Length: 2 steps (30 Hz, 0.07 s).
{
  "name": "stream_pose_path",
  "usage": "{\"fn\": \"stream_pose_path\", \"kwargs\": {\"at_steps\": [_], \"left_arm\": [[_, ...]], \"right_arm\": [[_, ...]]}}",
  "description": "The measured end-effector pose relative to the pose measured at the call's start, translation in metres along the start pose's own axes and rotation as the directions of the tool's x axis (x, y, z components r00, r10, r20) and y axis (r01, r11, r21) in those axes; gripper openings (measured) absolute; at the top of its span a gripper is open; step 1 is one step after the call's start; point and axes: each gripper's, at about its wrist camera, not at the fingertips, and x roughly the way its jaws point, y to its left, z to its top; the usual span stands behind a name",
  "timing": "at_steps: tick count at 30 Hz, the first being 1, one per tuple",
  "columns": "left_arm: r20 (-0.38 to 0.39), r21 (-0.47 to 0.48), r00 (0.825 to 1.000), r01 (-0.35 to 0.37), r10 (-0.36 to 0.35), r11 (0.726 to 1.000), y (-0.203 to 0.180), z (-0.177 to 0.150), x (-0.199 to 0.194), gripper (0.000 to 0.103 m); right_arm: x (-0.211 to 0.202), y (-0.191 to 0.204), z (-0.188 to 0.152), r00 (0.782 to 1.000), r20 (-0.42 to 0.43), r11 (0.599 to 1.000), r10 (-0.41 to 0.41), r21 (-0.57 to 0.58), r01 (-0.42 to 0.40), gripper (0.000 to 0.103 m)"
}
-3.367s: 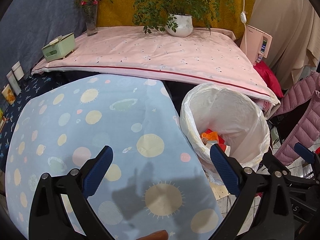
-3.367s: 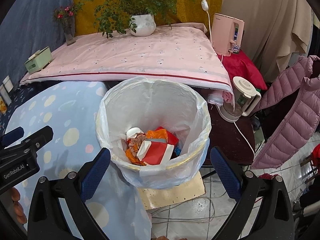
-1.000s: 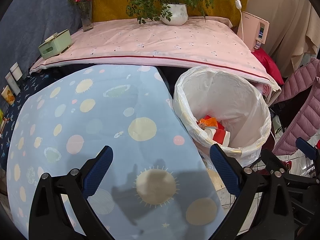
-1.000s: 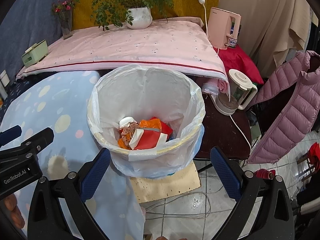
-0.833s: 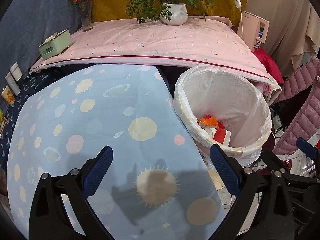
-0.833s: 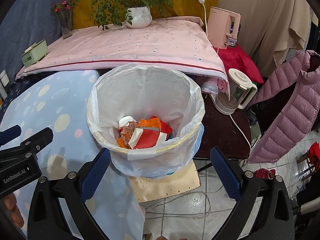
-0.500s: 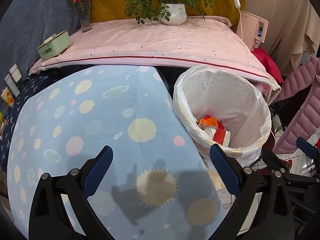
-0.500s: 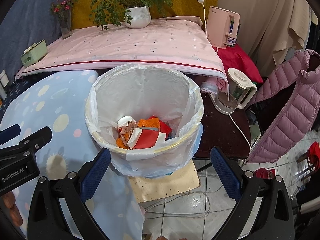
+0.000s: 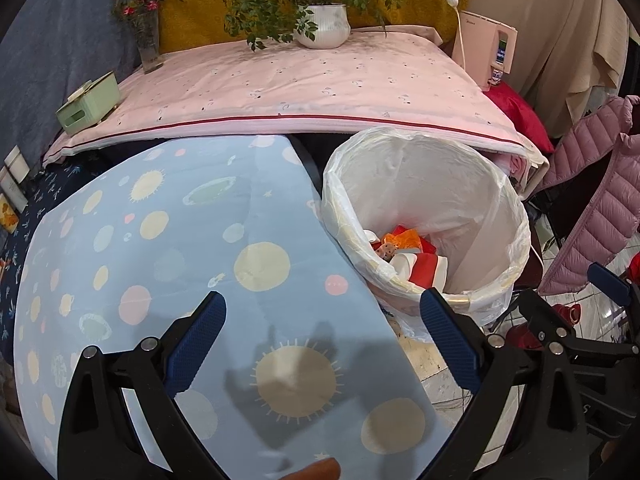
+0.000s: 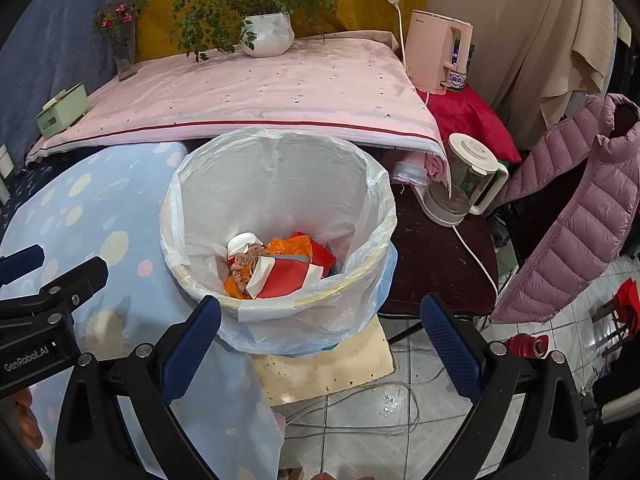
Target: Collect trash
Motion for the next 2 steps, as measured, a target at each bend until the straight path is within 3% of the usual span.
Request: {"fn": "stream_pose_path", "kwargs": {"at_steps": [2], "left_arm": [[-0.001, 0.004, 1.0, 0.004, -0.004, 1.0, -0.002, 0.0006, 0.0006, 0.093]], "right_arm": [[0.0001, -0.0022, 0.0002, 1.0, 0.0, 1.0, -0.001, 0.004, 0.001, 0.096]]}}
